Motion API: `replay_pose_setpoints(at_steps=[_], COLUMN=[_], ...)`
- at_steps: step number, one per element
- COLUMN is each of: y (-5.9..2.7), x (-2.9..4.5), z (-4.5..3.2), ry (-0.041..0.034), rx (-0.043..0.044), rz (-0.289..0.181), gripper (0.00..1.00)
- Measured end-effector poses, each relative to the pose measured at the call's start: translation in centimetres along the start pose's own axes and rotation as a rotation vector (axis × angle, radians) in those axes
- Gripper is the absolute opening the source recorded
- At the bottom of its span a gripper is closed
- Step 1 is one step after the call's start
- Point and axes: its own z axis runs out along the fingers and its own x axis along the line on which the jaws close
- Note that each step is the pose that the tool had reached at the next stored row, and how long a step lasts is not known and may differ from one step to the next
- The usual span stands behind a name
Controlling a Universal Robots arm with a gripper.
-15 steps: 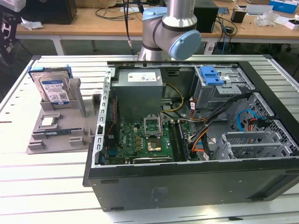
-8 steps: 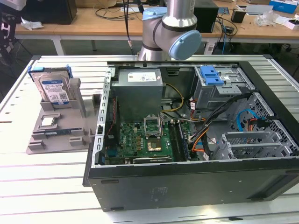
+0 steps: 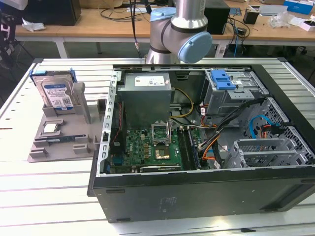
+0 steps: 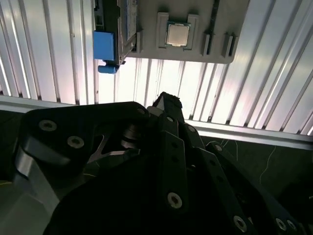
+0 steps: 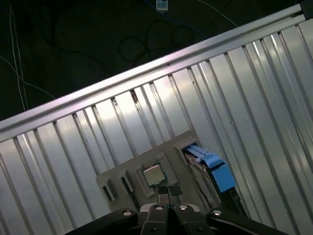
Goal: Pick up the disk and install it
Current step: 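Pick up the disk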
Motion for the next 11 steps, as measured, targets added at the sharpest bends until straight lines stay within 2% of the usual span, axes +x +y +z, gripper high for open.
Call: replay_pose_setpoints(at_steps=[11], y=[0.00], x=[0.00], z=[0.00], ry=[0.0019], rx=[-0.0021], rz=[-0.086], gripper=[0.10])
